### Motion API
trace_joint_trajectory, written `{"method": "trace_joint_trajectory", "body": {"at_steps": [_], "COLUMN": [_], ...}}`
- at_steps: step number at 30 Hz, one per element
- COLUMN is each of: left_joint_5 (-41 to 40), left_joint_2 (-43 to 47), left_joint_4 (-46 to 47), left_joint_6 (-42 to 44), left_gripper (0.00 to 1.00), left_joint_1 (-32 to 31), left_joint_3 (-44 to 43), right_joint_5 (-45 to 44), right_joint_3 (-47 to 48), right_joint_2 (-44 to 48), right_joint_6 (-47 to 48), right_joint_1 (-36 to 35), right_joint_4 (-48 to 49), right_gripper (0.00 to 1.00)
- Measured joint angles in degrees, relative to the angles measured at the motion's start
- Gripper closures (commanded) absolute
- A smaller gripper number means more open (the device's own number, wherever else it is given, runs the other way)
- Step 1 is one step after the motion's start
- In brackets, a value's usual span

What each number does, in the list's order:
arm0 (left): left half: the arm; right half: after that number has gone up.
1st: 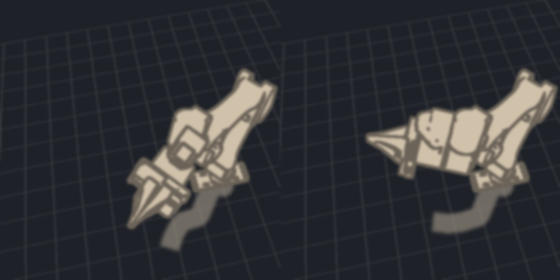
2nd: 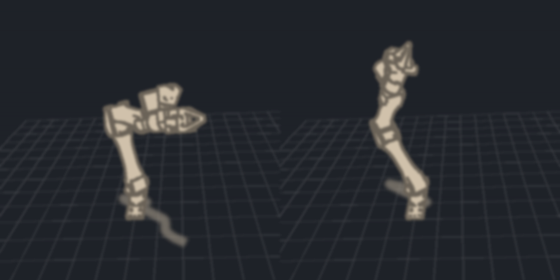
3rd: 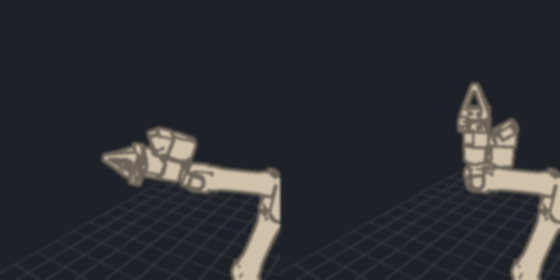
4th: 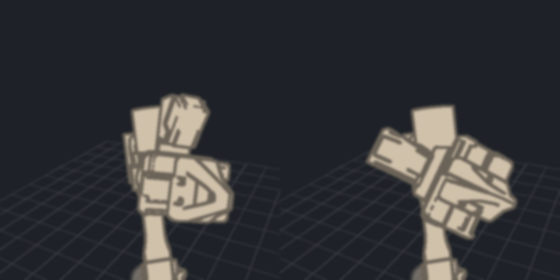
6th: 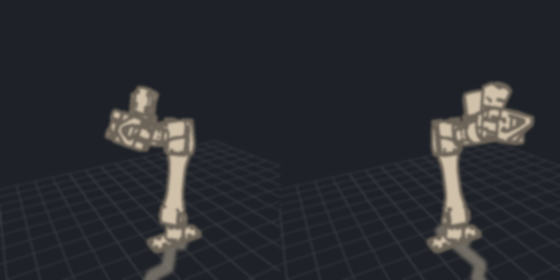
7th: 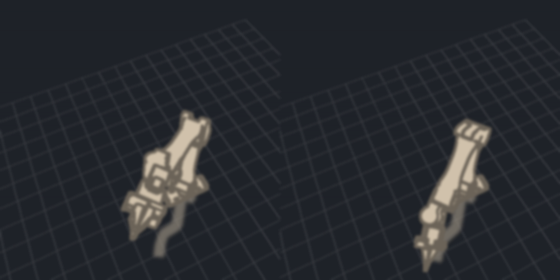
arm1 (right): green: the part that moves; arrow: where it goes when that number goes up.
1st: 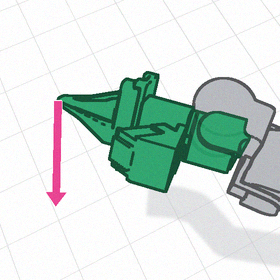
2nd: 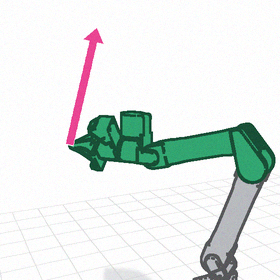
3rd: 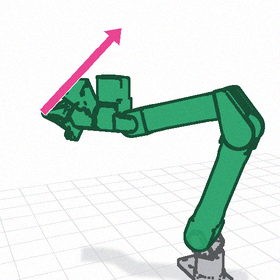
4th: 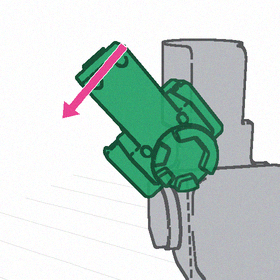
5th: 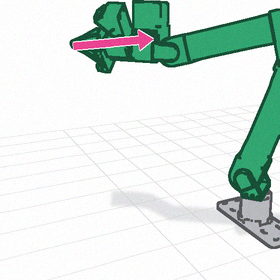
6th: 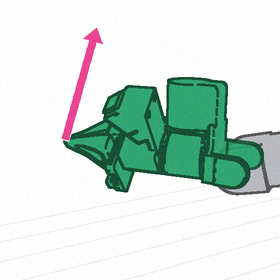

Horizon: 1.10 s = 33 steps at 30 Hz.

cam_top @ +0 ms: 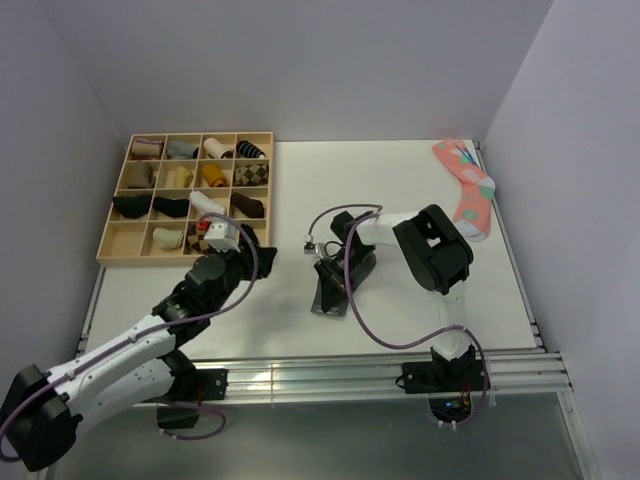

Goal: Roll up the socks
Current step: Roll the sock at the center of the board.

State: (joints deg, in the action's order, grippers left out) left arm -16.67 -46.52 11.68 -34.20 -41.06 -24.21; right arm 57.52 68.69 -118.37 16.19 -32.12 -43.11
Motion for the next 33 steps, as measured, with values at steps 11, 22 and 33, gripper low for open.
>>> {"method": "trace_joint_trajectory", "body": {"at_steps": [11, 22, 33], "left_joint_5": [6.05, 15.45, 17.05], "left_joint_2": [-17.46, -29.77, -34.1], "left_joint_4": [17.4, 25.11, 27.04], "left_joint_6": [6.14, 8.81, 11.23], "left_gripper": [0.42, 0.44, 0.45], "left_joint_1": [-14.6, -14.6, -14.6], "left_joint_3": [6.14, 5.84, 4.57], "right_joint_5": [2.36, 2.32, 1.99], "right_joint_3": [1.18, 1.18, 1.18], "right_joint_2": [-2.95, -3.41, -3.41], "right_joint_6": [1.7, 1.44, 0.79], "right_joint_1": [3.08, 4.33, 5.49], "right_joint_4": [-3.52, -4.07, -4.07], "right_gripper": [0.86, 0.88, 0.89]}}
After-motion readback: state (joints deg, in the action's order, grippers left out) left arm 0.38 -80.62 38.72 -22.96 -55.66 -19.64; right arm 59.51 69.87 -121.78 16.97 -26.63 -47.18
